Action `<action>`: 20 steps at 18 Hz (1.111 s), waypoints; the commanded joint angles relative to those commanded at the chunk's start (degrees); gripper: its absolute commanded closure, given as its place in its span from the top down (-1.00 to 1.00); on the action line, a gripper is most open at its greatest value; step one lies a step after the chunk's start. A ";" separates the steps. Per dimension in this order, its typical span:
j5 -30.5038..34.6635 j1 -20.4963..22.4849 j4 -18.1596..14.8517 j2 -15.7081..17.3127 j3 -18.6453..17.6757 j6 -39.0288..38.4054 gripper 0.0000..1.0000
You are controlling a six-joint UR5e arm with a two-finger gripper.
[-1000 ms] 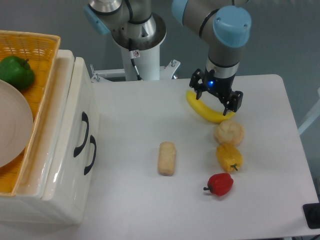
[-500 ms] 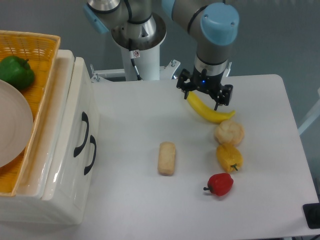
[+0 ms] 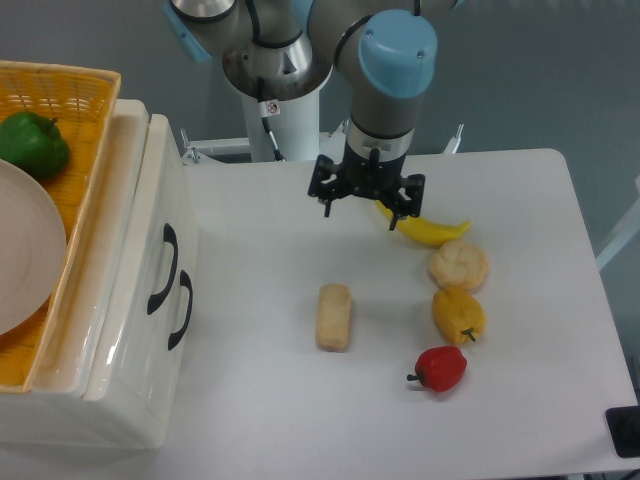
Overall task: Slide the top white drawer open
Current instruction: 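Move the open gripper from above the banana toward the white cabinet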
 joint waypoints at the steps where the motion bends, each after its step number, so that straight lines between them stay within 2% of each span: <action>1: 0.00 -0.88 0.00 -0.88 1.05 -2.02 1.00; 3: 0.00 -2.90 0.00 -1.50 2.55 -4.58 1.00; 12: 0.35 -9.14 0.00 -2.99 3.17 -9.77 1.00; 18: -0.44 -10.55 0.09 -3.79 4.05 -13.90 1.00; 20: -2.36 -10.55 0.18 -4.66 5.45 -15.84 1.00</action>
